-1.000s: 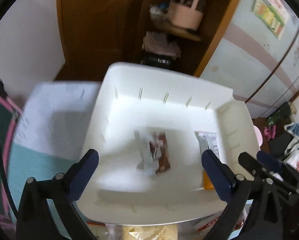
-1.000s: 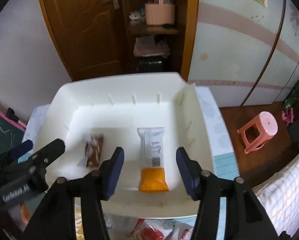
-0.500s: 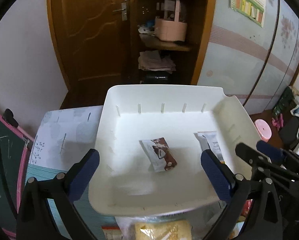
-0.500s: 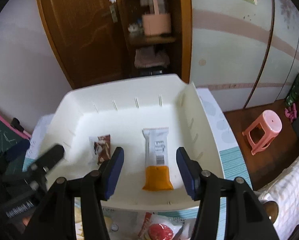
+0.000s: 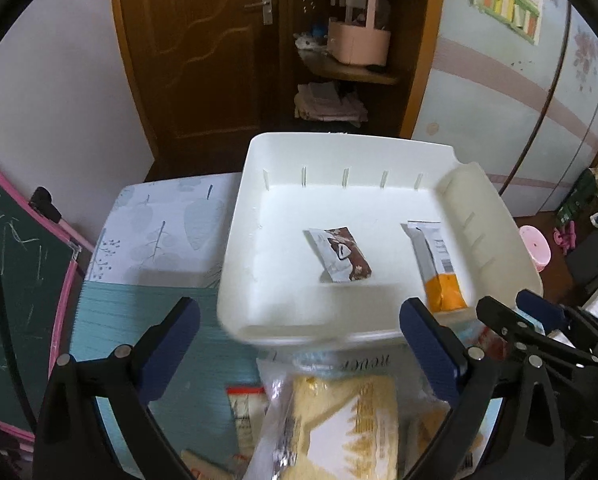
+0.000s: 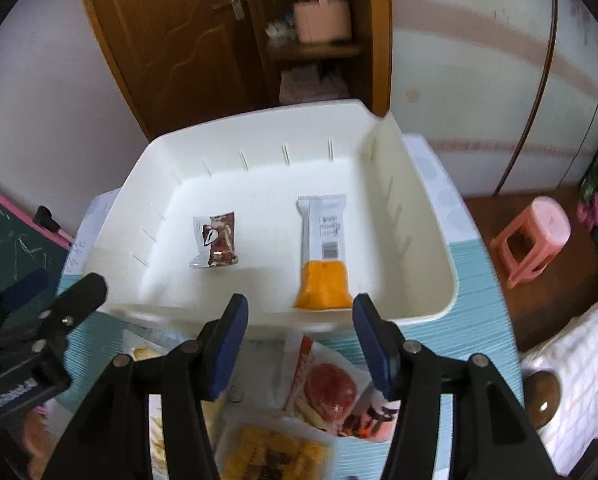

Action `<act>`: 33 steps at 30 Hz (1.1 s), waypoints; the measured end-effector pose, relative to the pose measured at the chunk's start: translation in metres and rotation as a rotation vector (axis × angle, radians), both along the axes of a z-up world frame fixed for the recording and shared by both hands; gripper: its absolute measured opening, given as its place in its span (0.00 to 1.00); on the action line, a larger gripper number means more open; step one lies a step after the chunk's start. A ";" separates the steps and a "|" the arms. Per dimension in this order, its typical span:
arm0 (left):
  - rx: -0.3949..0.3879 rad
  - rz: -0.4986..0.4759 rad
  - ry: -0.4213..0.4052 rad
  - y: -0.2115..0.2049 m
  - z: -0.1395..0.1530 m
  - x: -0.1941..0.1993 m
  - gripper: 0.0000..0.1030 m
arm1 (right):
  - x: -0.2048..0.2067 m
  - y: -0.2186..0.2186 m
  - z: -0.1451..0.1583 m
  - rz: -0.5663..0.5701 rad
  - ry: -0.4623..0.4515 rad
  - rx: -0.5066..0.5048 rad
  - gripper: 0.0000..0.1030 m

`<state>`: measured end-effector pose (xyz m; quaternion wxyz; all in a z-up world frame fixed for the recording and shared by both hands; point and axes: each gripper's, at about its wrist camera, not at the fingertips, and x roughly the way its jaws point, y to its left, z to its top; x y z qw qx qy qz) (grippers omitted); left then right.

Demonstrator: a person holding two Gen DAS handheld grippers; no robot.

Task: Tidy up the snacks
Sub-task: 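Withdraw both tools from the tray back over the snacks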

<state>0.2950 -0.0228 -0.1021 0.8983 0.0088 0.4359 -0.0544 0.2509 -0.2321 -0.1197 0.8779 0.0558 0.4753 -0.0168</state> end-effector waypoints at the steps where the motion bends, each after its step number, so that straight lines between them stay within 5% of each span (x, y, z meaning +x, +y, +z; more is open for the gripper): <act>1: 0.003 -0.001 -0.009 0.000 0.002 -0.006 0.97 | -0.004 0.002 0.000 0.000 0.001 -0.014 0.55; 25: -0.078 -0.022 -0.100 0.028 0.075 -0.164 0.97 | -0.154 0.023 0.087 0.074 -0.212 0.034 0.55; 33: -0.080 -0.024 -0.158 0.049 0.074 -0.214 0.97 | -0.215 0.037 0.098 0.150 -0.286 -0.002 0.70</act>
